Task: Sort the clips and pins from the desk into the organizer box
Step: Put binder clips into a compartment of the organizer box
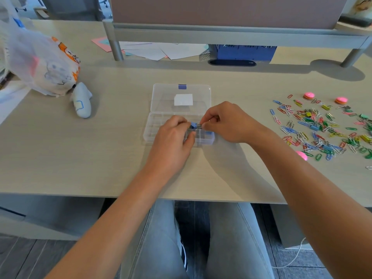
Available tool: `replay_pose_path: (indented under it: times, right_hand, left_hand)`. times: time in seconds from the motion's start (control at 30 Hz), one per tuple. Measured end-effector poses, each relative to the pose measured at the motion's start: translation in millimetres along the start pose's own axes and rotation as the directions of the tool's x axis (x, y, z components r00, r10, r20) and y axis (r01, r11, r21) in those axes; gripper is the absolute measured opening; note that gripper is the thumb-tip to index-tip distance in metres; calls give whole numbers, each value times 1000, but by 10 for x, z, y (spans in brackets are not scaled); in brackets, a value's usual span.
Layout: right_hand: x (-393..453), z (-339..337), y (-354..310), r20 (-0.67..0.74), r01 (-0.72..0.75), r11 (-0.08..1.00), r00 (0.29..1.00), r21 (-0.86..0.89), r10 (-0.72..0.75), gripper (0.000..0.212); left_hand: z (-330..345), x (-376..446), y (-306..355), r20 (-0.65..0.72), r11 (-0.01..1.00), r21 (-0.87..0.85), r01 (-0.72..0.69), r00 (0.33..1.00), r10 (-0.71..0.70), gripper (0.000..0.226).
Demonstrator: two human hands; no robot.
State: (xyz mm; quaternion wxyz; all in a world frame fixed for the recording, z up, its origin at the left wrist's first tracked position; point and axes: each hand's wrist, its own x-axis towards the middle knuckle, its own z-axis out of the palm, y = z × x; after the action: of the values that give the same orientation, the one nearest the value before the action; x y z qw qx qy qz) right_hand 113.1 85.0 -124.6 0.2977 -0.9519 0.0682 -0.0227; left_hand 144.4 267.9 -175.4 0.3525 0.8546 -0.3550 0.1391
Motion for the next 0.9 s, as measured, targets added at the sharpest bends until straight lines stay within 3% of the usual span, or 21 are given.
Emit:
replay_pose_path:
  times: [0.23,0.9]
  right_hand:
    - [3,46,24,-21,7,1000,1000,15,-6,11]
    - [-84,116,71,-114,38,991,993,131,-23,10]
  left_hand:
    - [-9,2,10,-4,1000,-13,18,1000,-18,35]
    - [-21,2,11,-4,1000,4,19,1000,-19,38]
